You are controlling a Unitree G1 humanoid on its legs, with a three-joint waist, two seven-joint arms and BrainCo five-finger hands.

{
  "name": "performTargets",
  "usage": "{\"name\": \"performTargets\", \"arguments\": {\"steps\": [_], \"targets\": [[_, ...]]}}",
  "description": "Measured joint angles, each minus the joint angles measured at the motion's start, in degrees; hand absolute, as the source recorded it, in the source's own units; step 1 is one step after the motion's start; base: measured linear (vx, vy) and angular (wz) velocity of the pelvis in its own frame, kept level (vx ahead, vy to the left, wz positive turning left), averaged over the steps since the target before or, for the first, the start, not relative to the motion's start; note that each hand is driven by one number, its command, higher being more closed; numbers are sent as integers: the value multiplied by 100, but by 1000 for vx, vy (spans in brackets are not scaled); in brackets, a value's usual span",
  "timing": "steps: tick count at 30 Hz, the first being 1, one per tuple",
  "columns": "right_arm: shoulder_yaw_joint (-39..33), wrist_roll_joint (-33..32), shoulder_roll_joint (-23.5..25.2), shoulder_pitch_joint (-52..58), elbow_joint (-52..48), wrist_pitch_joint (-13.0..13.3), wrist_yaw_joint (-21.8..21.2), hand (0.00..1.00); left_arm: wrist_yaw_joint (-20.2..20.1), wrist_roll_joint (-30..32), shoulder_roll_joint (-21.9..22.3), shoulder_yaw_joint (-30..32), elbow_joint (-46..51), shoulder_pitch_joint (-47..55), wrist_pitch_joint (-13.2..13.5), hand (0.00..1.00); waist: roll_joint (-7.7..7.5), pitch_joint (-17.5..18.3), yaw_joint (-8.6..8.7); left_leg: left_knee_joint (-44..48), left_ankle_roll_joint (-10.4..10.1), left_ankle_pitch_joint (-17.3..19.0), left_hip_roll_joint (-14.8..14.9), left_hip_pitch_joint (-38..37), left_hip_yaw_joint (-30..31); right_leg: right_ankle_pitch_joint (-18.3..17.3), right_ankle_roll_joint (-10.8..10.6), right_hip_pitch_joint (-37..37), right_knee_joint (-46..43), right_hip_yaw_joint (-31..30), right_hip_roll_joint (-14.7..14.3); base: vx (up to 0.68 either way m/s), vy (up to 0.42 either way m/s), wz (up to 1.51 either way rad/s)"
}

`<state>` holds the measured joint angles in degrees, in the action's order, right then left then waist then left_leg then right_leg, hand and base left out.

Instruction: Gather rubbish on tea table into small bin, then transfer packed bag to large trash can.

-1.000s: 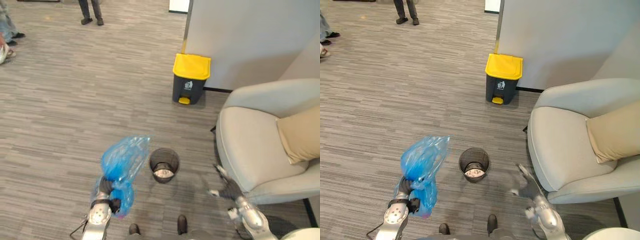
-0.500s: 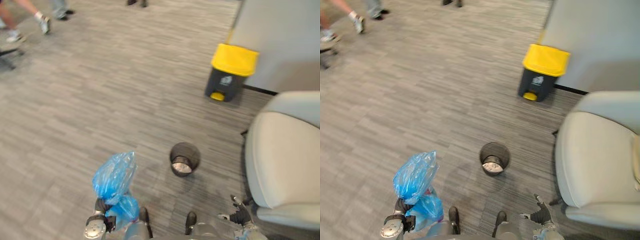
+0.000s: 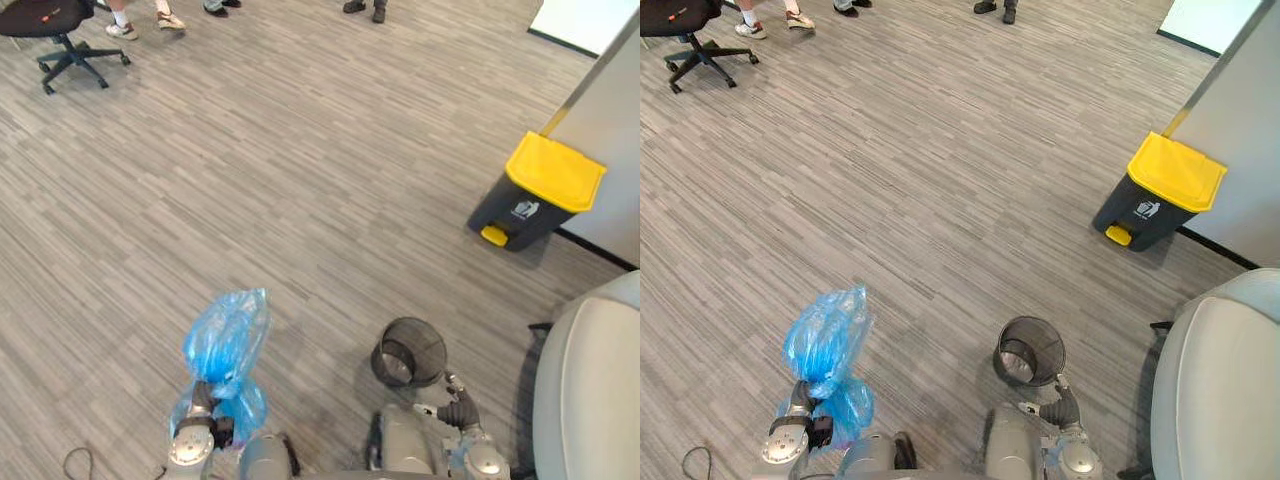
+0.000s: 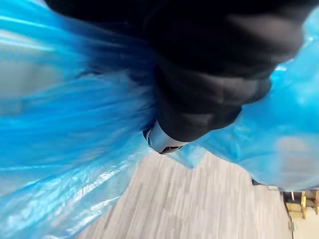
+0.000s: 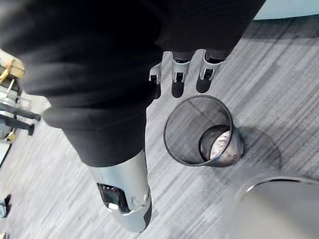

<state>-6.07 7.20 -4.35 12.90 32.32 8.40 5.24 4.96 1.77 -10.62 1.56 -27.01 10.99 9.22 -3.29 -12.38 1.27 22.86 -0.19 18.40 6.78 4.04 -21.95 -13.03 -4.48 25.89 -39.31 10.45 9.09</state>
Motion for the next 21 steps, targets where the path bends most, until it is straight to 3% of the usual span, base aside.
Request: {"name": "performTargets", "arguments": {"steps": [2, 3, 4, 5, 7, 8, 9, 10, 11, 13, 15, 17, 18, 19, 20, 21], "targets": [[-12, 1, -20, -29, 179, -7, 0, 0, 0, 3, 90, 7, -71, -183, 1, 100, 5, -54, 112, -159, -93, 105, -133, -270, 148, 540, 278, 23, 1320, 349, -106, 466, -57, 56], [-15, 2, -42, -38, 270, -12, -1, 0, -1, 5, 116, 8, -120, -242, 1, 100, 24, -43, 146, -235, -154, 116, -135, -369, 227, 876, 406, -47, 1481, 388, -143, 539, -65, 49], [-40, 3, -75, -33, 398, -26, -2, 0, -3, 13, 152, 2, -218, -339, 2, 100, 107, 22, 156, -594, -314, 33, -131, -605, 333, 1275, 707, -178, 1553, 461, -216, 595, -59, 44], [-94, 3, -64, -38, 396, -45, 1, 0, -3, 22, 169, -6, -226, -354, 7, 100, 203, 69, 151, -915, -568, -148, -101, -800, 388, 1033, 893, -192, 1300, 556, -212, 613, -70, 39], [-94, -1, -86, -75, 254, -90, -16, 0, 2, 59, 310, -25, -231, -469, -3, 100, 238, 23, 260, -745, -796, -404, -53, -894, 478, 707, 1073, -218, 745, 765, -47, 575, -177, 33], [-102, -4, -119, -44, 95, -76, -32, 0, 1, 59, 483, 30, -235, -442, 5, 100, 348, -19, 302, 192, -827, -470, 249, -890, 458, 355, 895, -365, 498, 1020, -218, 531, -349, 12], [-54, -12, -86, 29, -30, -73, -37, 0, 0, 65, 511, 60, -197, -314, 19, 100, 335, 23, 256, 1508, -768, -682, 506, -566, 469, 403, 1157, -900, 1261, 1103, -460, 386, -323, -43], [9, -25, -145, -14, -87, -55, -37, 0, -5, 85, 679, 59, -209, -269, 10, 100, 527, 55, 152, 2990, -548, -1077, 994, 14, 711, 294, 1265, -1253, 1498, 971, -845, 536, -216, -124], [25, -57, -159, -158, -103, -20, -20, 0, -3, 113, 732, 69, -201, -258, 8, 100, 596, 92, -11, 4054, -535, -921, 1156, 650, 840, 256, 1316, -1523, 1723, 634, -1107, 630, -90, -160], [30, -104, -43, -241, -116, 7, -14, 0, 13, 112, 694, 76, -195, -299, 15, 100, 370, 41, -91, 4259, -455, -846, 1101, 1258, 815, 267, 1304, -1865, 2031, 269, -1137, 589, -52, -115], [10, -110, -24, -250, -117, 1, 16, 0, 2, 113, 707, 82, -148, -312, 18, 100, 140, -15, -240, 3089, -223, -705, 907, 1671, 825, 268, 1300, -2554, 2553, -444, -1135, 494, 29, -129], [5, -106, -72, -322, -123, 5, 52, 0, 3, 112, 719, 78, -148, -275, 18, 100, 135, -6, -350, 2036, -247, -718, 769, 1768, 1085, 253, 1272, -2763, 2721, -895, -1146, 427, 161, -168], [-62, -102, -85, -346, -126, 9, 87, 0, 6, 112, 735, 97, -140, -266, 20, 100, 152, 48, -416, 860, -383, -900, 586, 1718, 1419, 92, 976, -2851, 2747, -1250, -1145, 468, 250, -178], [-106, -100, -105, -344, -125, 6, 91, 0, 7, 113, 766, 111, -142, -252, 19, 100, 243, 100, -416, 371, -361, -1213, 563, 1720, 1549, 8, 826, -2886, 2738, -1400, -1199, 579, 387, -157], [-192, -99, -199, -310, -106, -1, 91, 0, 5, 113, 843, 83, -146, -175, 19, 100, 494, 237, -361, -186, -328, -1891, 579, 1746, 1685, -153, 593, -2920, 2684, -1604, -1347, 377, 328, -81], [-249, -95, -107, -287, 0, -26, 93, 0, 2, 115, 807, 71, -178, -231, 15, 100, 368, 270, -306, -9, -399, -1661, 582, 1708, 1579, -317, 531, -2935, 2589, -1727, -1281, 453, 359, -67]]}}
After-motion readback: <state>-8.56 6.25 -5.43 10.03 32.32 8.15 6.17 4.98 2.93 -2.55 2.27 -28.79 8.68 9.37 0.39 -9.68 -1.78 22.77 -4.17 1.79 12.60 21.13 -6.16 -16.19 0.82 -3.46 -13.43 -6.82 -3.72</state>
